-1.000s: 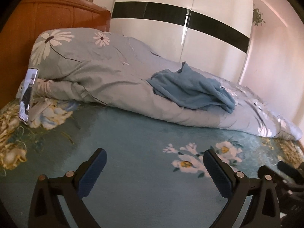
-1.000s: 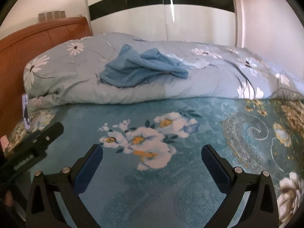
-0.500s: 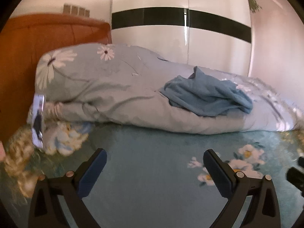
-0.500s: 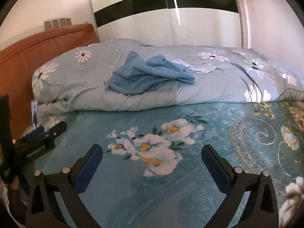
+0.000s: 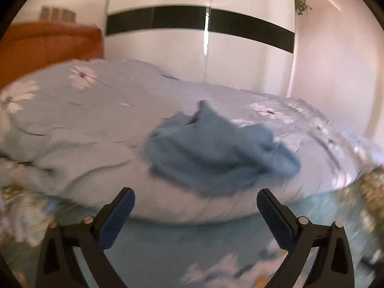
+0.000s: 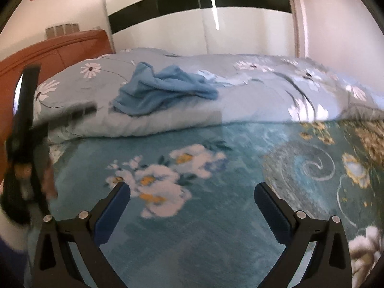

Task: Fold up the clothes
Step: 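Grasp the blue shirt with the left gripper and pull it onto the sheet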

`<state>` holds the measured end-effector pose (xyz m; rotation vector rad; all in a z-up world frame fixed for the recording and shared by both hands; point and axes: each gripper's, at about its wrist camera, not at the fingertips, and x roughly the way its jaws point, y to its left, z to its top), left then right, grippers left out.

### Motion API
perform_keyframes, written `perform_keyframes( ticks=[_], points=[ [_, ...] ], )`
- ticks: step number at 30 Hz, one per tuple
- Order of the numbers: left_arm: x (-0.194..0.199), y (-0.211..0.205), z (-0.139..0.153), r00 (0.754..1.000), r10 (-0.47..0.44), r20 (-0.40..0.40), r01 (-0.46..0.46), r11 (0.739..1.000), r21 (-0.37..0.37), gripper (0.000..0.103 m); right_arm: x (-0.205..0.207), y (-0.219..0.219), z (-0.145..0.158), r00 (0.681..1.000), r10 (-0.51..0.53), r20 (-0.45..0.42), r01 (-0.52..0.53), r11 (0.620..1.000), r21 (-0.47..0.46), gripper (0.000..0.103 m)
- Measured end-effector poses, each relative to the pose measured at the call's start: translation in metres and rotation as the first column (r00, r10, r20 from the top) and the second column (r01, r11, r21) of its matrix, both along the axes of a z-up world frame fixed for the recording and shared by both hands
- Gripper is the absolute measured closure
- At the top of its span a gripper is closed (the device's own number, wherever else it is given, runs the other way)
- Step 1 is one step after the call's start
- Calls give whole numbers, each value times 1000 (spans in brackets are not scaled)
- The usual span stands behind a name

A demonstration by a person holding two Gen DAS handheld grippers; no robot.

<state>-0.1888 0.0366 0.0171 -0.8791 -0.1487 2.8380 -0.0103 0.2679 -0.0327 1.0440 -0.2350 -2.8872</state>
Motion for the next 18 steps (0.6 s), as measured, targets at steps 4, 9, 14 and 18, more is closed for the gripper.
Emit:
perform_keyframes(
  ticks=[4,9,14,18],
  points=[
    [-55,23,4,994,-15,111,6,997,83,0,9,17,-4,999,-32,5,32,999,-15,0],
    [-95,55,-8,972,67,227,-77,996,36,27,23,36,-2,997,-76,3,76,997,-27,0],
    [-91,54,-14,954,96,284,-130,986,104,82,43,56,5,992,-128,-9,127,992,-26,0],
    [-46,45,8,974,88,210,-106,992,73,89,61,69,16,986,-165,-30,163,985,-48,0]
  ],
)
